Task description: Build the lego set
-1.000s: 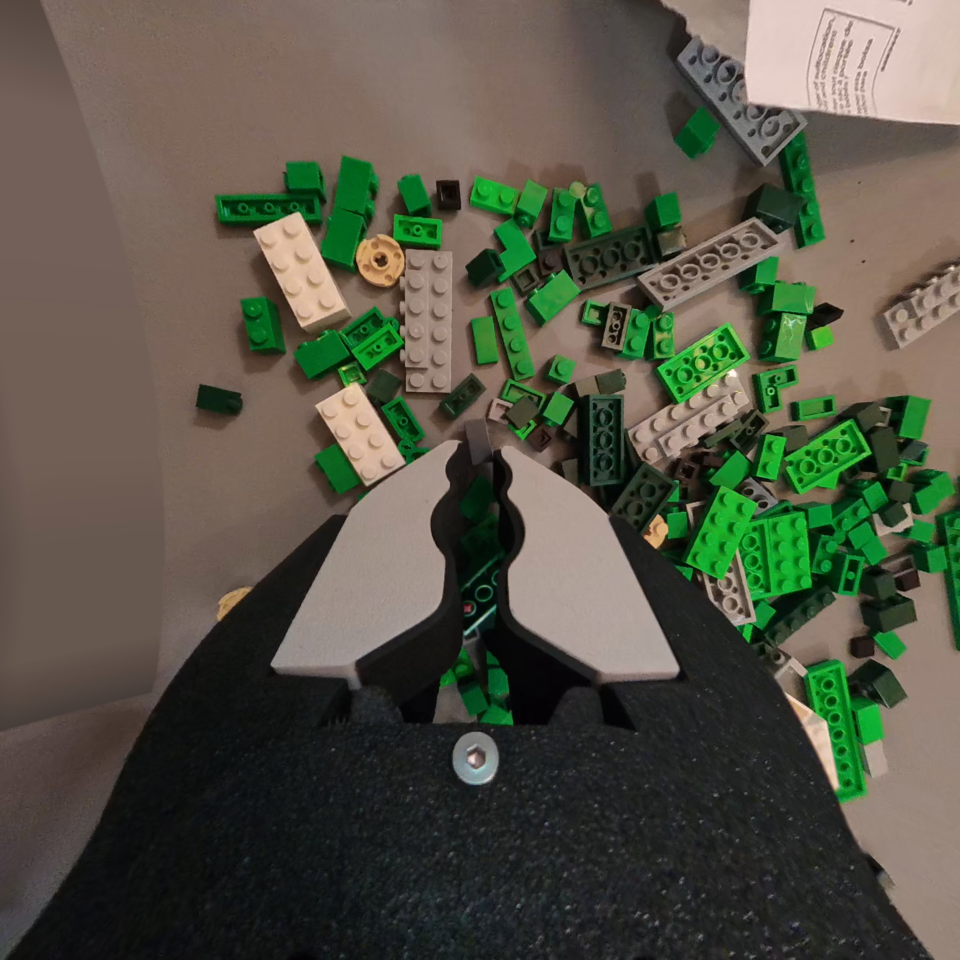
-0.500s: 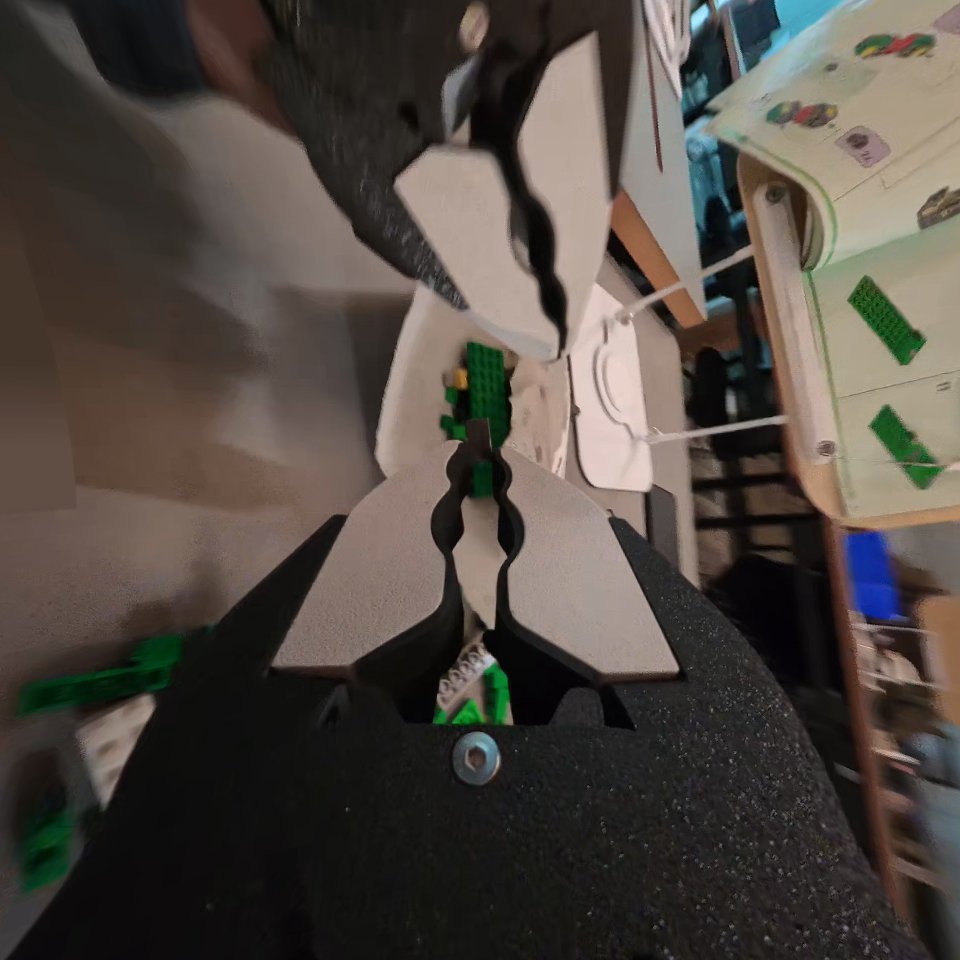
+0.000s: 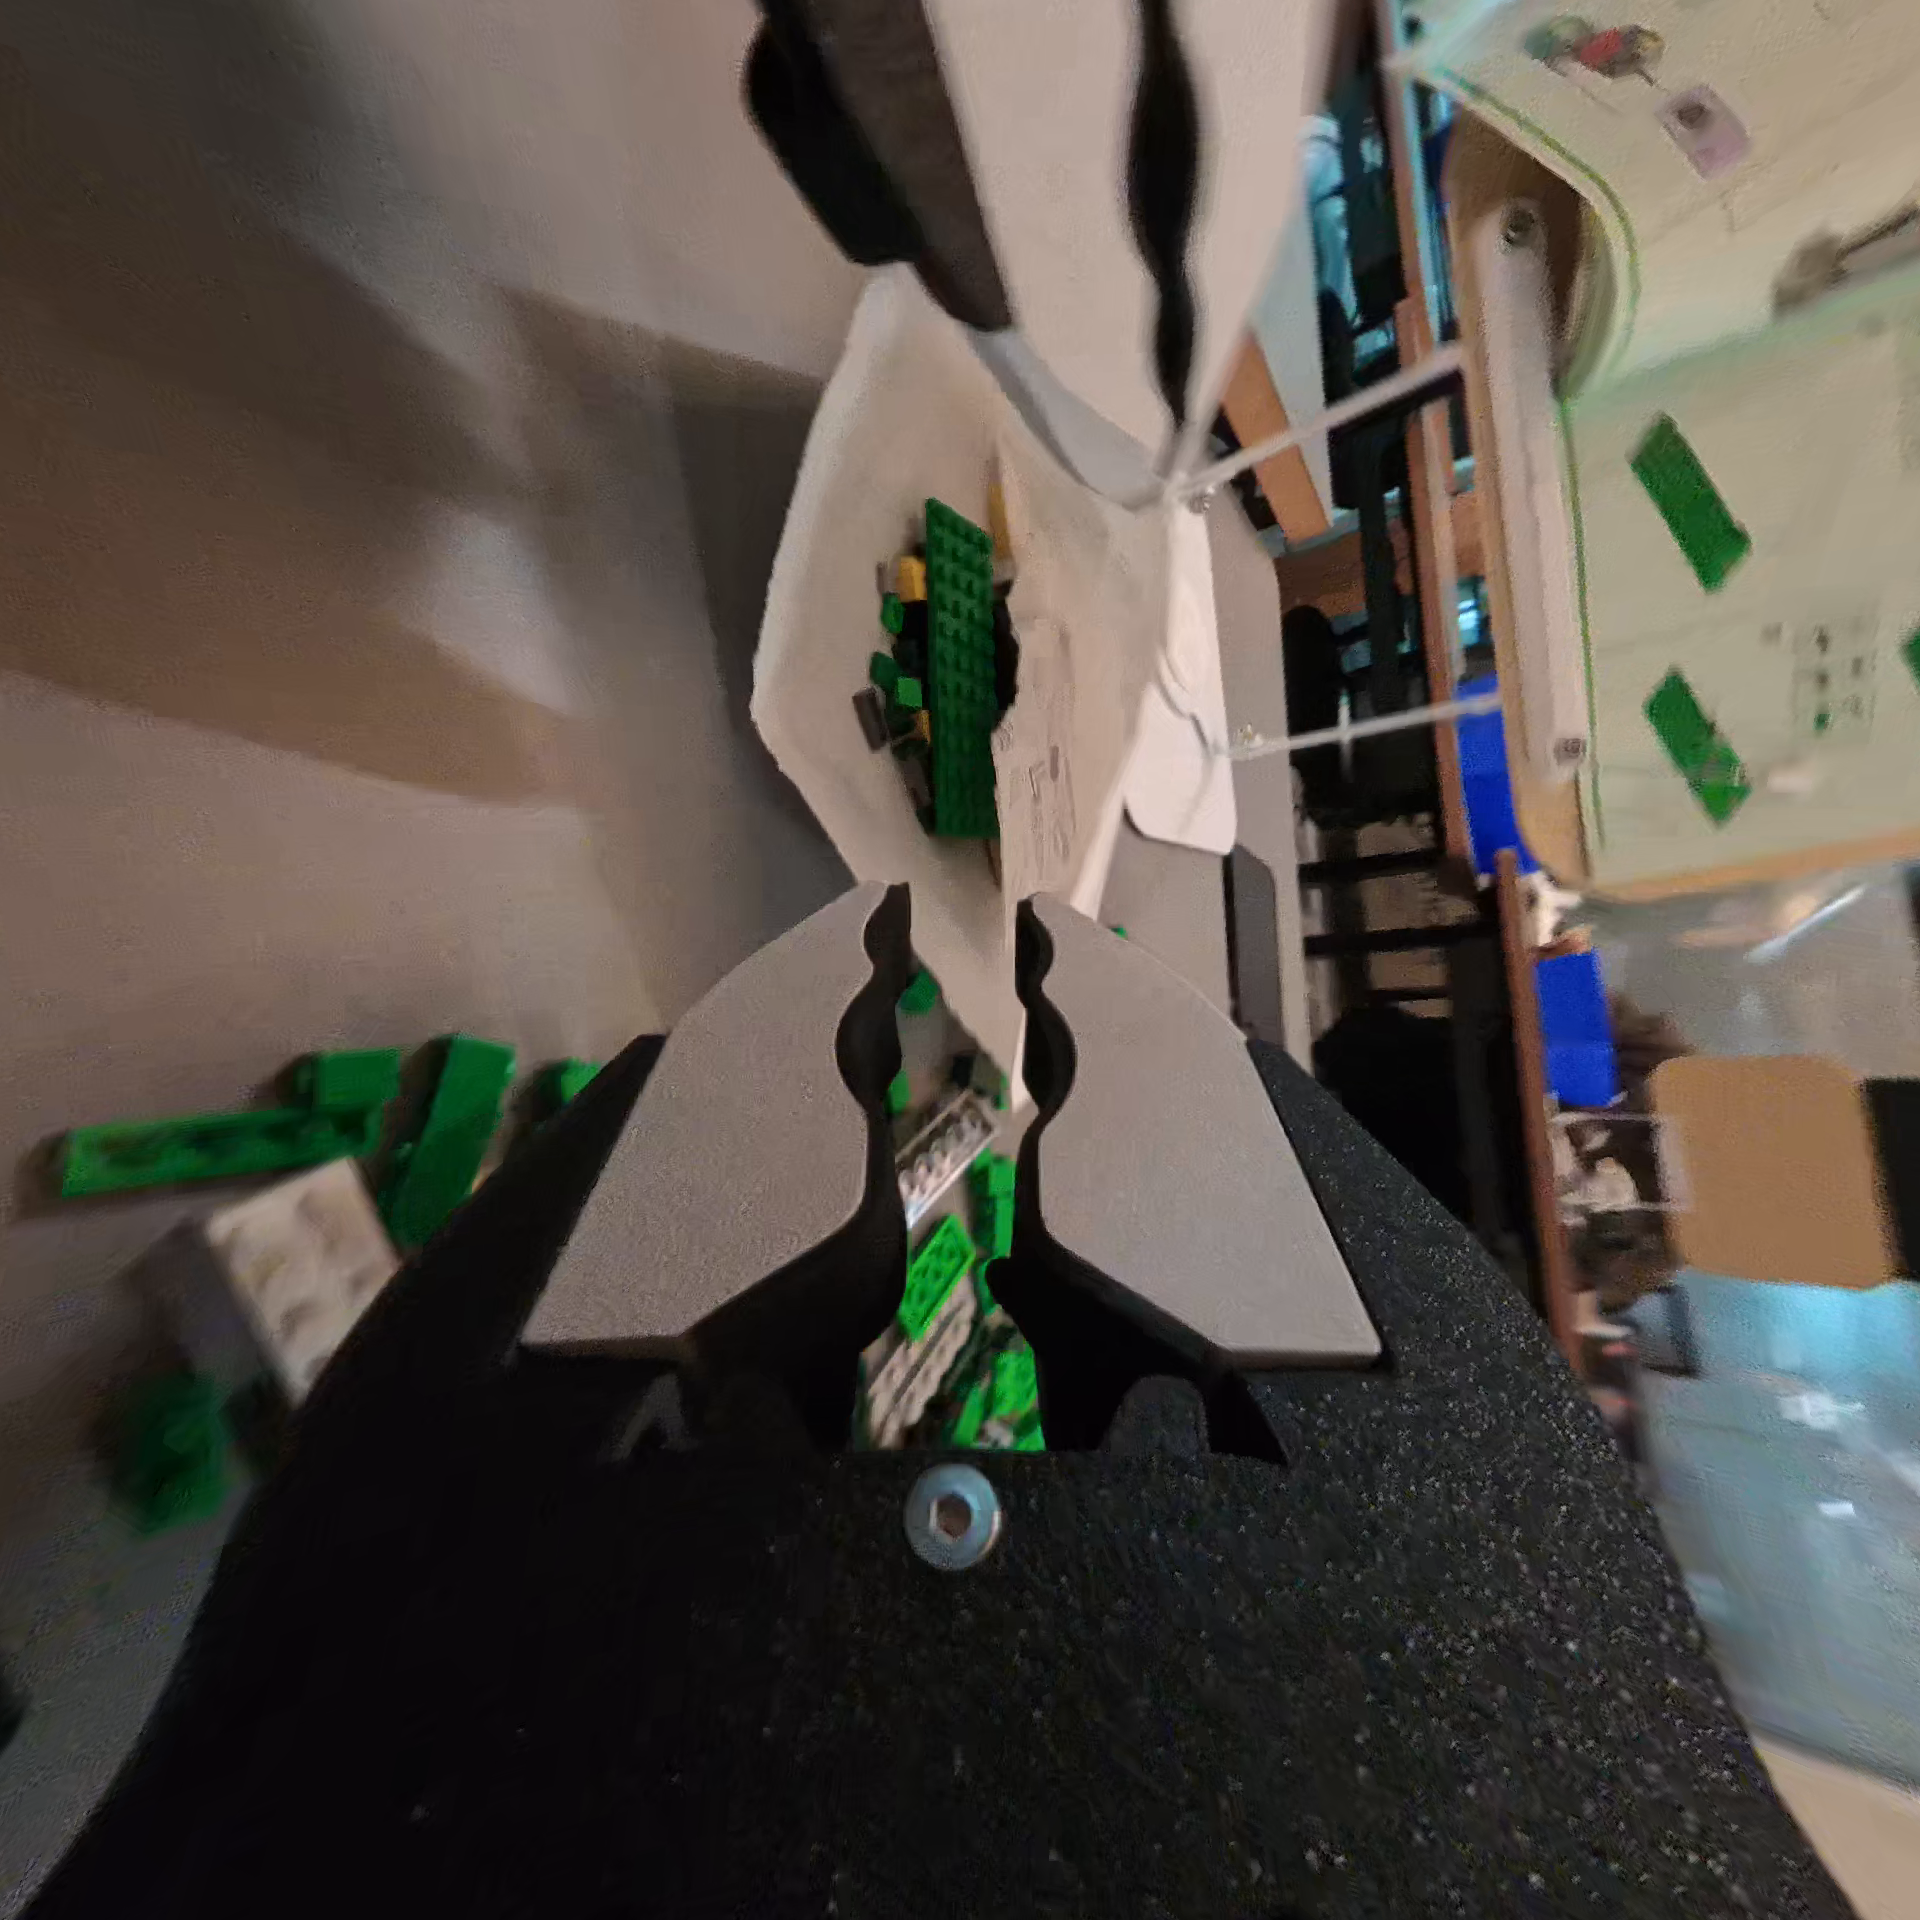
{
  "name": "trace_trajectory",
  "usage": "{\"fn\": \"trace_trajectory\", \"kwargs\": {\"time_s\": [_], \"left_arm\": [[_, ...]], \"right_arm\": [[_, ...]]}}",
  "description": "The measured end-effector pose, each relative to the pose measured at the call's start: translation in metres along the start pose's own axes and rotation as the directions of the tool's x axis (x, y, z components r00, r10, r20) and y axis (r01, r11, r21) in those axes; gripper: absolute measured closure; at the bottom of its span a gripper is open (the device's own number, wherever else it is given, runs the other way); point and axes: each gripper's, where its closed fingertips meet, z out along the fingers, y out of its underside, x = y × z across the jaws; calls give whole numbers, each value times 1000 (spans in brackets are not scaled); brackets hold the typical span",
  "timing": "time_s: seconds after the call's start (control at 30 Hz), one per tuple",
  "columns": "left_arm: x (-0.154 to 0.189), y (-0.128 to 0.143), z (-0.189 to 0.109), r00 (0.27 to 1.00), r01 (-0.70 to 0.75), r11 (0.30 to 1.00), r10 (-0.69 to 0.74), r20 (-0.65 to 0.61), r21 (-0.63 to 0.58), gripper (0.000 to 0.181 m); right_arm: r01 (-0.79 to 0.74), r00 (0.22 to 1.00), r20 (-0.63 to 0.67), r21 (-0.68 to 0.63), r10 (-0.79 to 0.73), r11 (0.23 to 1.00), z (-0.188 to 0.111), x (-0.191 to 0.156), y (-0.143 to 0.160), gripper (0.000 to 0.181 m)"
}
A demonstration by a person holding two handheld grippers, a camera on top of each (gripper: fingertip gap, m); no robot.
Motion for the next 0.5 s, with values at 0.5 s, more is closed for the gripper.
{"fn": "trace_trajectory", "kwargs": {"time_s": [0.5], "left_arm": [[7,2,4,999,-32,999,32,-4,-9,181]], "right_arm": [[-616,505,-517,346,692,708,-144,83,175,177]]}}
